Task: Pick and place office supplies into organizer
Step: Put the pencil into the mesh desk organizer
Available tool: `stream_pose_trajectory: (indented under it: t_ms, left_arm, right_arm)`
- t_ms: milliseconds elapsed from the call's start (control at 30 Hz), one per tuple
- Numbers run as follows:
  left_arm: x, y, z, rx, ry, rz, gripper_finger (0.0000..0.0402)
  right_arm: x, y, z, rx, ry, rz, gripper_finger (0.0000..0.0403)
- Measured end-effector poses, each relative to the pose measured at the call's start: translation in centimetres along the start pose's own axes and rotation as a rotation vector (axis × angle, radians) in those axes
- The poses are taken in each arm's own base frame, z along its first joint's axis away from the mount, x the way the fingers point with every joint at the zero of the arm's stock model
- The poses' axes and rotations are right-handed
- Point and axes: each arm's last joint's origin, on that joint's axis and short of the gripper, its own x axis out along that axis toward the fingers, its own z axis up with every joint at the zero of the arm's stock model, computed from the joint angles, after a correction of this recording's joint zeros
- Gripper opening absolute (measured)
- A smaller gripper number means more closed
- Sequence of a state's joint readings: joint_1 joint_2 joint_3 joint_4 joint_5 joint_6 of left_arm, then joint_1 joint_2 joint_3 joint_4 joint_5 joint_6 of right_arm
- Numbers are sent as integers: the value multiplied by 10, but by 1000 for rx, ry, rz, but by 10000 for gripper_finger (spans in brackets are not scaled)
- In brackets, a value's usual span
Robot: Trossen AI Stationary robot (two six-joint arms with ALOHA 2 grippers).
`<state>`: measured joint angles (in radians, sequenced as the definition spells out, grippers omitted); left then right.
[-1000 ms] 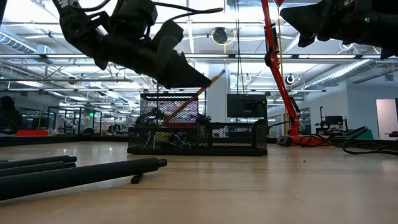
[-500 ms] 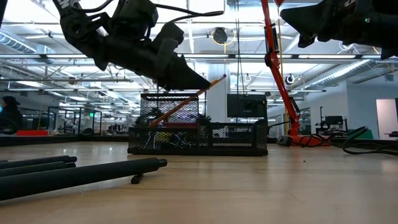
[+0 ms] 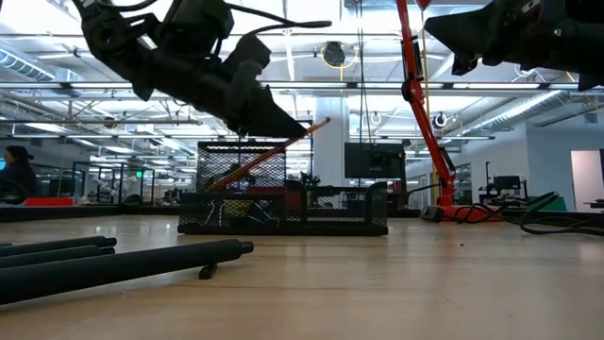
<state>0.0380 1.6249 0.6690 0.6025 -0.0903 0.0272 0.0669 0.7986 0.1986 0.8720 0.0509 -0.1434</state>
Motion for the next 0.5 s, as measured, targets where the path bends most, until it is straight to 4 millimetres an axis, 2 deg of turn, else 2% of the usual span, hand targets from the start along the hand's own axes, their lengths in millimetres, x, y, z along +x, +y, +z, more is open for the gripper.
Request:
stream_pose_trajectory:
  t_ms: [500]
  left_arm:
    - [-13,-12,-5,-20,-195,-32,37]
  right_arm:
    - [0,0,1,1,-8,-1,4]
